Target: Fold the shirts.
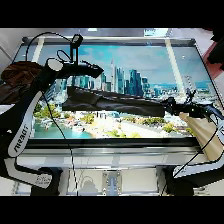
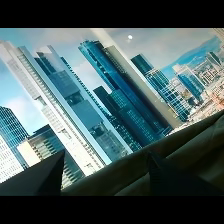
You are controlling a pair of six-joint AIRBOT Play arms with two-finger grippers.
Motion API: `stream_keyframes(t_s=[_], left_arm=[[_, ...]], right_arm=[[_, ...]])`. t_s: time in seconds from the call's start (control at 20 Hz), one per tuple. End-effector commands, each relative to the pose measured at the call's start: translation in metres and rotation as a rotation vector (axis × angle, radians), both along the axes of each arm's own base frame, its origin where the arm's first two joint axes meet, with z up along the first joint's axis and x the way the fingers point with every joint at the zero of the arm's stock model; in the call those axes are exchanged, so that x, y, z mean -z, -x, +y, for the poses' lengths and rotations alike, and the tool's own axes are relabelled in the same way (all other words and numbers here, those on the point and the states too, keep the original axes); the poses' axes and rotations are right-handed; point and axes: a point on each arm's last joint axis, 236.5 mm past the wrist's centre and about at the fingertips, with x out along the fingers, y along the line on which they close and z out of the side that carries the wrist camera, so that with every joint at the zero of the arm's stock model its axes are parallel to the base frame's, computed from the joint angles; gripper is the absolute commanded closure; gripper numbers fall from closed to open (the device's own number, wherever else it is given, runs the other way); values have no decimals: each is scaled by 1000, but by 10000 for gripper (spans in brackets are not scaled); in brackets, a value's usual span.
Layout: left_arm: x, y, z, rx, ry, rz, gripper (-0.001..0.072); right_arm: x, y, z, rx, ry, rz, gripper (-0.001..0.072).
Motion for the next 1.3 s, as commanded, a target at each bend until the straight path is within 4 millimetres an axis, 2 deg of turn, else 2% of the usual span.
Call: stream_keyframes(t_s=[0.0, 0.05, 0.1, 0.15, 0.2, 0.25, 0.35, 0.5, 0.6, 0.75, 0.85, 1.0, 1.15, 1.25], left_arm=[[5, -1, -2, 1, -3, 6, 344], [11, -2, -3, 1, -4, 16, 547], [17, -3, -3, -4, -1, 34, 693], [26, -4, -4, -18, 11, 70, 695], [36, -4, -4, -39, 33, 120, 695], [50, -2, -6, -51, 51, 185, 695], [84, 16, -16, -26, 64, 347, 696], [140, 48, -35, 29, -14, 511, 697], [170, 60, -50, 28, -101, 536, 697], [203, 76, -67, 57, -283, 522, 697], [213, 80, -81, 76, -362, 489, 697], [224, 85, -99, 100, -388, 490, 696], [231, 89, -98, 93, -390, 524, 697], [228, 92, -99, 102, -390, 535, 696]], right_arm=[[1, -9, 3, 14, 2, -22, 254], [-1, -10, 4, 21, -7, -25, 366], [-3, -12, 6, 29, -22, -31, 449], [-6, -14, 7, 33, -36, -40, 518], [-10, -16, 10, 30, -49, -56, 630], [-15, -18, 14, 26, -73, -72, 676], [-31, -22, 23, 10, -121, -116, 676], [-56, -22, 30, -15, -143, -163, 678], [-80, -22, 32, -35, -128, -214, 679], [-122, -22, 36, -55, -78, -309, 680], [-148, -18, 49, -87, -54, -358, 680], [-172, -11, 79, -157, -47, -405, 680], [-188, -3, 105, -260, 0, -407, 680], [-204, -7, 118, -325, 65, -421, 680]])
